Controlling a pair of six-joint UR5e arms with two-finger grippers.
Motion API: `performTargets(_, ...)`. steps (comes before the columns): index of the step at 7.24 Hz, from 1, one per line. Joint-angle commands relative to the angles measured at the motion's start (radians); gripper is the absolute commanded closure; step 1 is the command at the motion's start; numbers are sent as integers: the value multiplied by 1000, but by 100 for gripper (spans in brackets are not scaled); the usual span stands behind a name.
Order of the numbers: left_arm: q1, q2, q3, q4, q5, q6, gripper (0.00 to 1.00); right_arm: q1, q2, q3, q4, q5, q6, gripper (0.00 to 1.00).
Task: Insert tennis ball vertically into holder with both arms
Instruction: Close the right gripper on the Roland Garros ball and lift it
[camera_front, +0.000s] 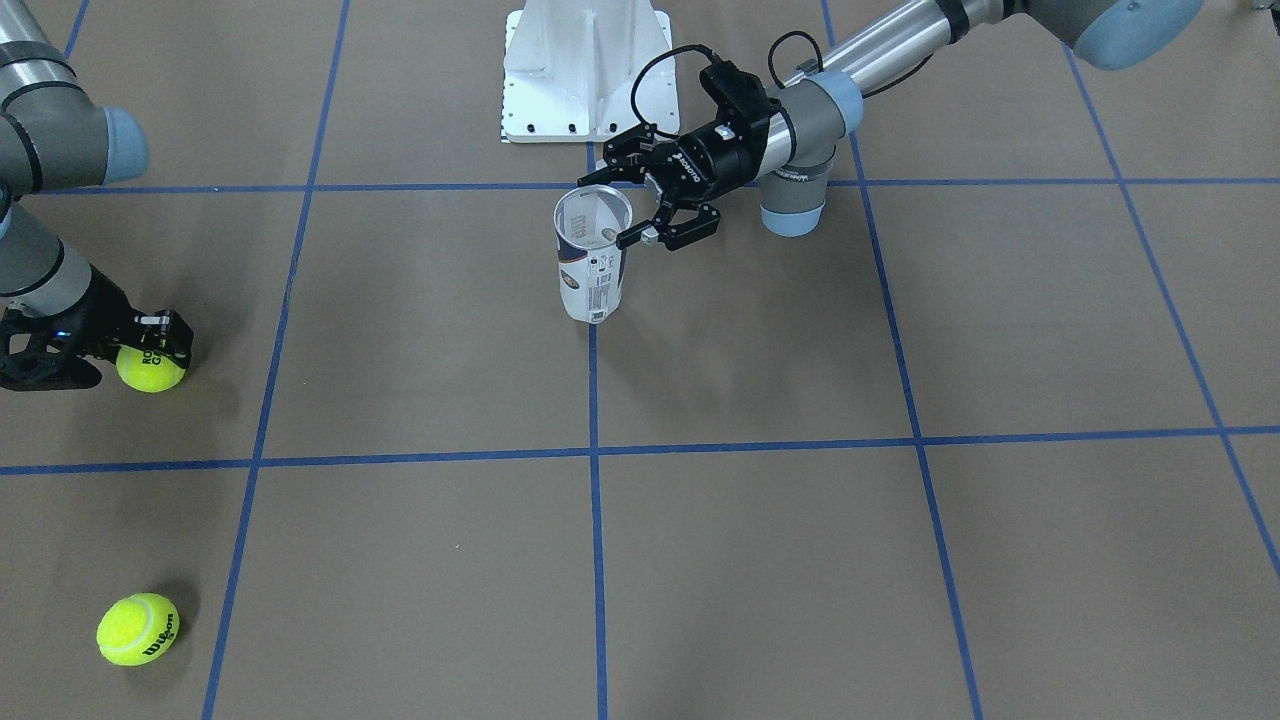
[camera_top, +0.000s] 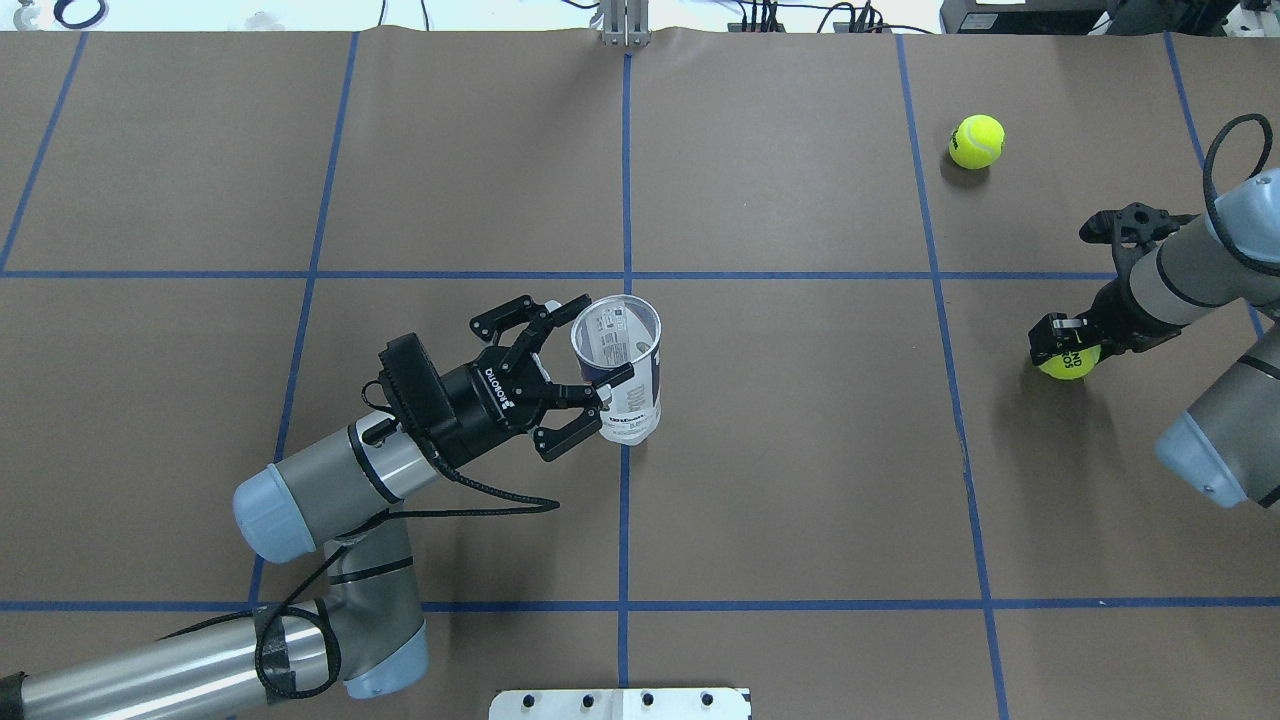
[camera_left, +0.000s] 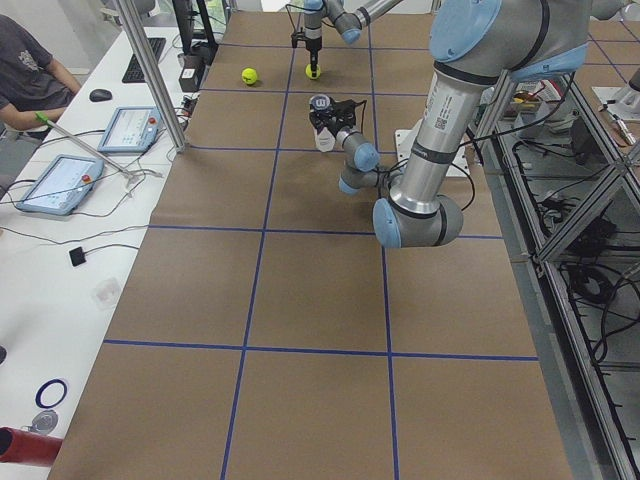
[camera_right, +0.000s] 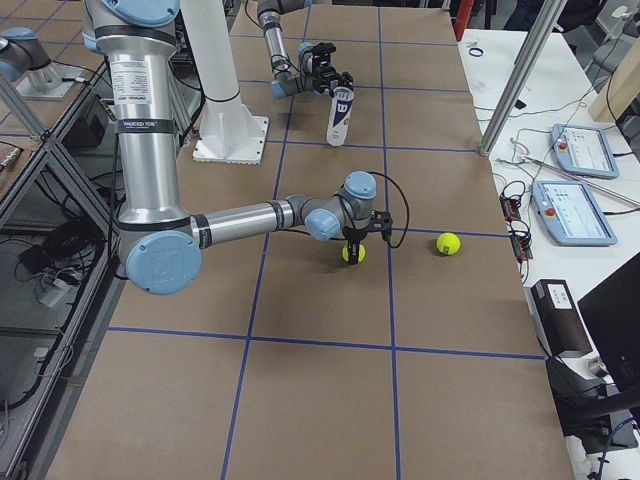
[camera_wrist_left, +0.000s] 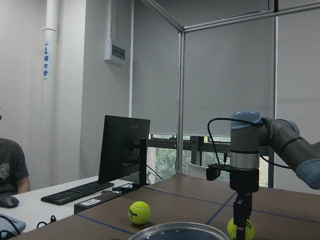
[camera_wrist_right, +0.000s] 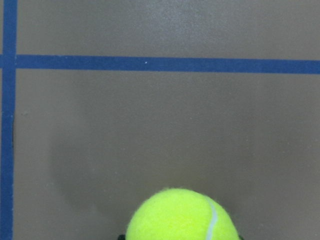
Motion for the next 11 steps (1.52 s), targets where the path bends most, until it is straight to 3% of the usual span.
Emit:
performTargets(1, 2, -1, 17, -1, 0, -1, 34, 3, 1, 23, -2, 15, 0, 100)
performTargets(3, 15, -4, 15, -1, 0, -1, 34, 1, 6, 134, -122, 43, 0, 100)
performTargets(5, 19, -1, 15, -6, 0, -1, 34, -1, 71, 179, -208, 84, 12, 100)
performTargets(8, 25, -1, 23, -7, 0, -2, 30, -1, 115, 284, -233, 175, 182, 95)
performTargets(11, 27, -4, 23, -7, 0, -7, 23, -42, 280, 322, -235, 220, 510, 90)
